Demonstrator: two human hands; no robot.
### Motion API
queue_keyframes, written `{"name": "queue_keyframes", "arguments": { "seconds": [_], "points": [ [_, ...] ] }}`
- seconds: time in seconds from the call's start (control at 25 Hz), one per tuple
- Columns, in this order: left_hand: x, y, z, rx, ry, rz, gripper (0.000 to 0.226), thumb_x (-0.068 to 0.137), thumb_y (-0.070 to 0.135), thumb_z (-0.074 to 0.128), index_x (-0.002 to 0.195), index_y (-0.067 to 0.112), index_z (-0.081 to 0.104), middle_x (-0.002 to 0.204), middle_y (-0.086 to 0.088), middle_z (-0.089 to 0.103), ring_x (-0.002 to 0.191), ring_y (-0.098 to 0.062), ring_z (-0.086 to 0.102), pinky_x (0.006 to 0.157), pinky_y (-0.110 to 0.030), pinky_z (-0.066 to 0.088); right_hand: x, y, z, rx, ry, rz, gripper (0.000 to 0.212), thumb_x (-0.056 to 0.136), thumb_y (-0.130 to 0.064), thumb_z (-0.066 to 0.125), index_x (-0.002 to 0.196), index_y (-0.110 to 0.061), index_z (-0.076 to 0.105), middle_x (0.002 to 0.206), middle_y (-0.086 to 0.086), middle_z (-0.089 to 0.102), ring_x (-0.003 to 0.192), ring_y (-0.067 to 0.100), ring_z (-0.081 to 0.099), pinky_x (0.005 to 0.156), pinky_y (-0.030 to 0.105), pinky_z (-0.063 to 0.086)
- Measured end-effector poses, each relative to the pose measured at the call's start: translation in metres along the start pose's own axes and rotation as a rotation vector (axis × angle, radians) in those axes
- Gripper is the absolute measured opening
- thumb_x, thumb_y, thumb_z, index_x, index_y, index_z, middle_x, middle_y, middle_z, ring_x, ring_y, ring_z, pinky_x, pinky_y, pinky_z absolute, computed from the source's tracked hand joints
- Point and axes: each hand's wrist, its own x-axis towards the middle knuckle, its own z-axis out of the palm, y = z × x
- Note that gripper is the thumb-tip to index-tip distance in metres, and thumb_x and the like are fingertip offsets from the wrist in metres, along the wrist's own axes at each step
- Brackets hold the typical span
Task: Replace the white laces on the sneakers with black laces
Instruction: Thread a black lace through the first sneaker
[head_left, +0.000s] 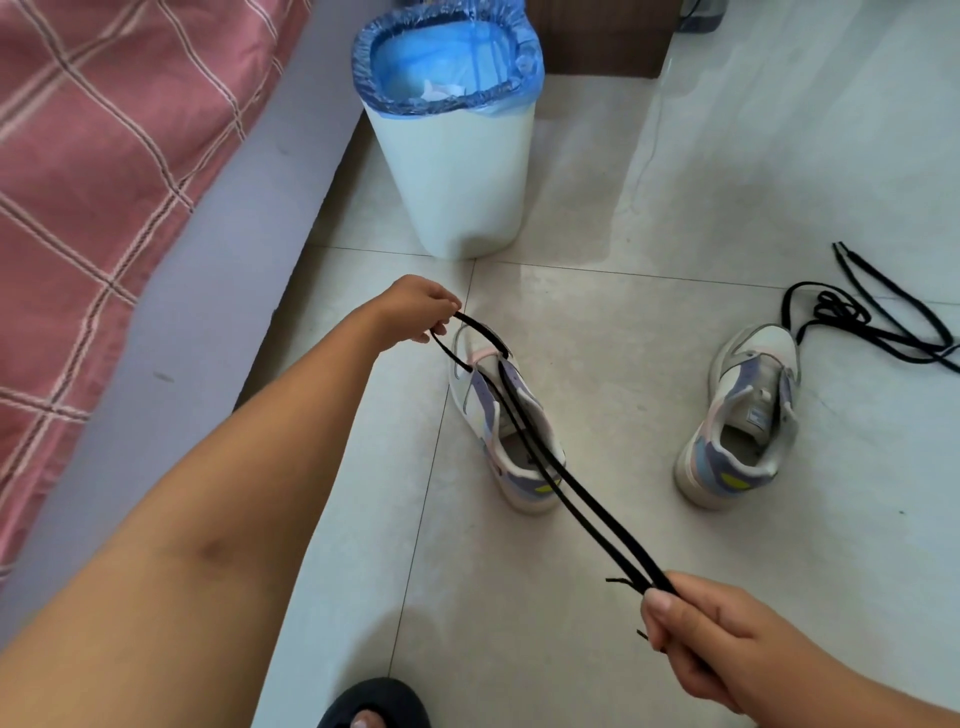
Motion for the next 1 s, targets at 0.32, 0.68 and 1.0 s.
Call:
{"name": "queue_keyframes", "arguments": {
  "seconds": [0.32, 0.68, 1.0],
  "points": [
    [0.002, -0.005, 0.013, 0.352, 0.326, 0.174, 0.027, 0.082, -0.003, 0.055, 0.101, 0.010, 0.069, 0.096, -0.006, 0.065, 0.087, -0.021, 0.060, 0.074, -0.028, 0.050, -0.001, 0.006, -0.003, -0.019, -0.025, 0.010, 0.026, 0.098, -0.013, 0.036, 0.076, -0.002, 0.045, 0.038, -0.004, 0.036, 0.036, 0.007, 0.026, 0.042, 0.015, 0.027],
    [-0.017, 0.022, -0.015, 0.106, -0.323, -0.134, 0.014, 0.083, 0.016, 0.071, 0.092, 0.005, 0.070, 0.086, -0.010, 0.070, 0.081, -0.017, 0.067, 0.082, -0.033, 0.056, -0.001, 0.005, -0.003, 0.024, 0.001, 0.042, 0.039, 0.093, -0.038, 0.042, 0.075, -0.003, 0.046, 0.038, -0.004, 0.036, 0.036, 0.008, 0.026, 0.041, 0.014, 0.027],
    [-0.013, 0.014, 0.029, 0.922, 0.427, 0.179, 0.025, 0.091, 0.004, 0.046, 0.116, 0.002, 0.046, 0.083, -0.011, 0.060, 0.085, -0.036, 0.063, 0.056, -0.031, 0.034, 0.000, 0.009, 0.004, 0.039, -0.015, 0.035, 0.028, 0.099, -0.015, 0.037, 0.076, -0.003, 0.046, 0.038, -0.001, 0.035, 0.035, 0.009, 0.025, 0.041, 0.015, 0.025]
  ]
}}
